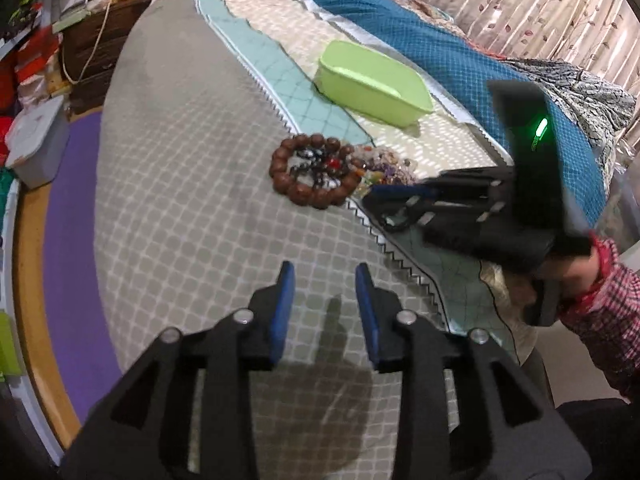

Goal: Organize jewelry
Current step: 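Reach the right gripper into the jewelry pile and grasp the gold chain, then lift the gold chain with the right gripper and drop it into the green tray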

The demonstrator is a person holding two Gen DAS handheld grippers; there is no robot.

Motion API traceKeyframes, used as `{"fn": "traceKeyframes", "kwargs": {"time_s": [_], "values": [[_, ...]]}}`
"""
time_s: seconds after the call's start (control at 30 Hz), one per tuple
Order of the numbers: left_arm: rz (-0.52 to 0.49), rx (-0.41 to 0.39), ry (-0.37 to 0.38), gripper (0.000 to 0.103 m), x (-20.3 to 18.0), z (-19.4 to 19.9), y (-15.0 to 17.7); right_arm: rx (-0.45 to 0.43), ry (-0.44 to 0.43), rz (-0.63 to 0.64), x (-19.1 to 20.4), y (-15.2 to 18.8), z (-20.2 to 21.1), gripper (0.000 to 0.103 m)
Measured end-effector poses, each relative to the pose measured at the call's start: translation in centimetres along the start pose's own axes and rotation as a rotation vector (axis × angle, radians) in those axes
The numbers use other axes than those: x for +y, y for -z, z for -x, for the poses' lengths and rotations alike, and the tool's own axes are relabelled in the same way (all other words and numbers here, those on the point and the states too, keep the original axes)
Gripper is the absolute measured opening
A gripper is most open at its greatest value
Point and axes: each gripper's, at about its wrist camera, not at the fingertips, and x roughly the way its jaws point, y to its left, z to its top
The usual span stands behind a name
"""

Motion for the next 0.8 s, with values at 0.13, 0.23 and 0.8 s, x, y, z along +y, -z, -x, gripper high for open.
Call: {"fn": "traceKeyframes", "kwargs": {"time_s": [0.13,0.23,0.8], "values": [[-0.063,-0.037,0.005,0.031,-1.5,0.6,-0.8,-0.129,-0.166,-0.174,-2.2,-0.1,6.6,0.000],[-0.113,-0.073,0.019,0.051,-3.3,1.0,-1.7,-0.210,-0.235,-0.235,-3.0,-0.8,10.7,0.000],[-0.233,-0.250,0.110,0.062,-9.1,4.7,-6.1,-0.469,-0.560,-0.284,-3.7,-4.1,20.3,0.000]]}}
